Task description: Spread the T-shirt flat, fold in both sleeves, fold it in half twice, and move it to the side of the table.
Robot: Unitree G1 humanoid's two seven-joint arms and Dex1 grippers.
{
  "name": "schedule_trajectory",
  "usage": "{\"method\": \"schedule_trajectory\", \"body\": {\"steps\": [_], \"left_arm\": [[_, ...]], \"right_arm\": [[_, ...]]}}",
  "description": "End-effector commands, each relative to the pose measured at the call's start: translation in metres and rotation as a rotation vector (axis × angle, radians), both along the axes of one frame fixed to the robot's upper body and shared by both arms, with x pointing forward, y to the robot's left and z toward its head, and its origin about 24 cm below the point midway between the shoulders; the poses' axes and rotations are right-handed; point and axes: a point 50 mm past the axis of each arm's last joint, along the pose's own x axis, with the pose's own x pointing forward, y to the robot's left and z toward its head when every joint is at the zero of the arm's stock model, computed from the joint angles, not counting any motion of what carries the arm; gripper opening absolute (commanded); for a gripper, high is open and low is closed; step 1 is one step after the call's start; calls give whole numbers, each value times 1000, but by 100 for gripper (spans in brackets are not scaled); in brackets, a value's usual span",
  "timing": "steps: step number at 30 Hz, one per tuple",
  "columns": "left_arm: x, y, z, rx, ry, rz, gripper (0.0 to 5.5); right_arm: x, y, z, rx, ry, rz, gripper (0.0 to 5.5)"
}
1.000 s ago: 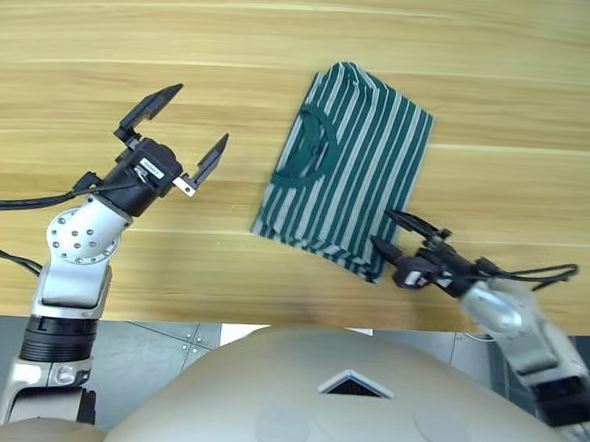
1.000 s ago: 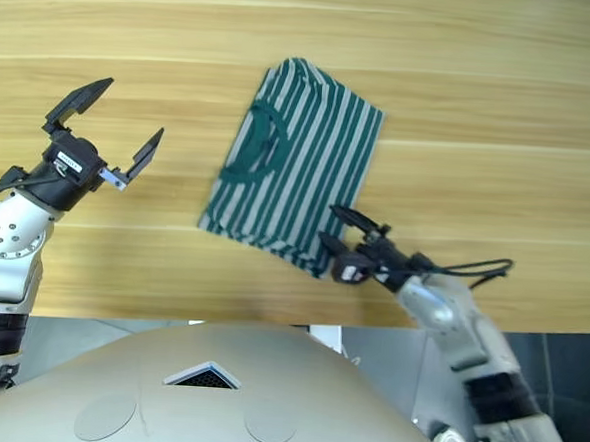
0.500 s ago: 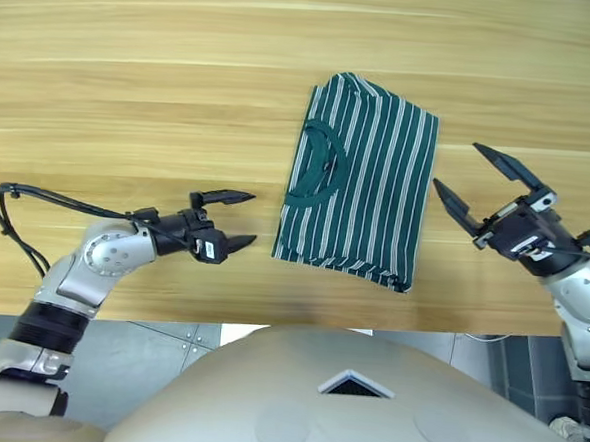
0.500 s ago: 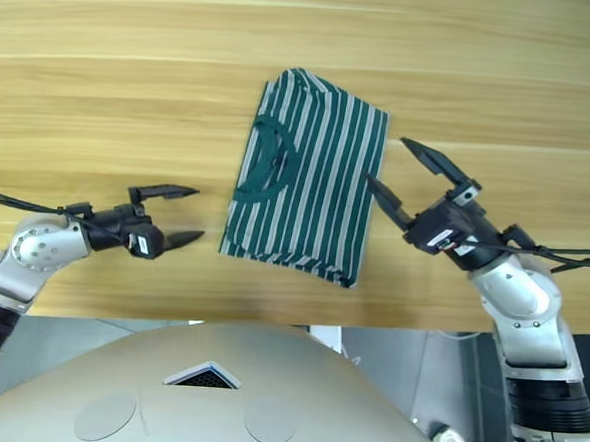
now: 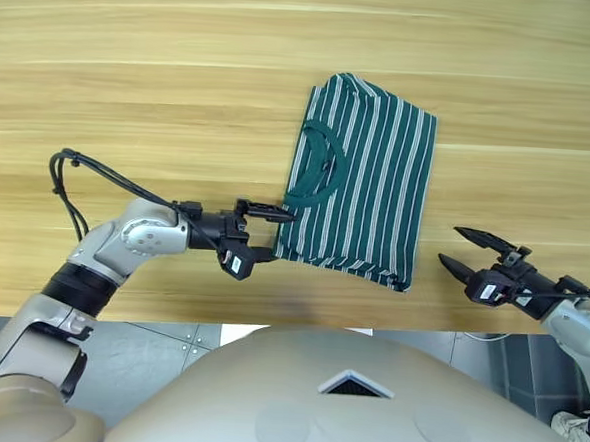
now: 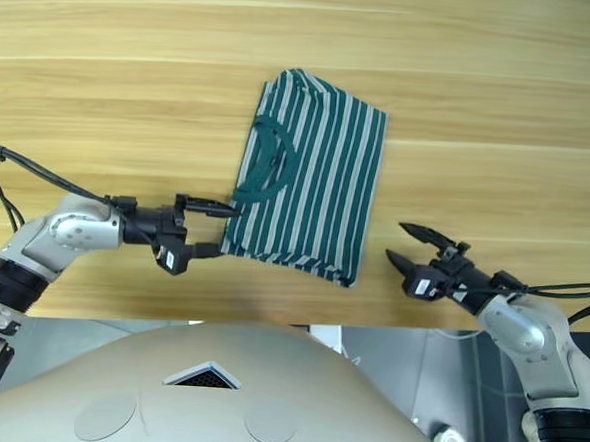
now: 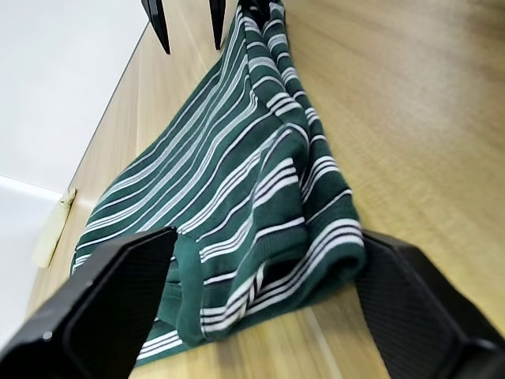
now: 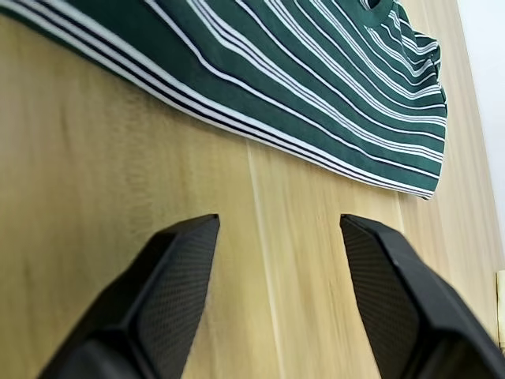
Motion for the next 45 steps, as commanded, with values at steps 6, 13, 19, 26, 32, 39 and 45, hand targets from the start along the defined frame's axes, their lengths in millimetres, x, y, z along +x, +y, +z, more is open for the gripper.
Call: {"method": "schedule_trajectory", "body": {"steps": [6,13,19,26,32,39,45], "left_arm": [[-9,11,-28,174,66,-19,394],[-13,14,-34,183,93,-9,301],[-17,12,-36,177,105,-11,198],[-16,12,-38,179,113,-11,95],[-20,15,-40,180,132,-2,30],[-28,16,-40,156,155,17,16],[-50,12,-38,57,186,131,15]], "right_arm": [[-28,28,-7,60,133,155,285],[-22,38,-5,82,118,198,285],[-25,42,-5,93,119,223,285],[-25,49,-9,112,118,255,243],[-21,49,-10,118,96,245,127],[-10,43,-9,117,42,194,19],[-9,42,2,159,31,210,14]]}}
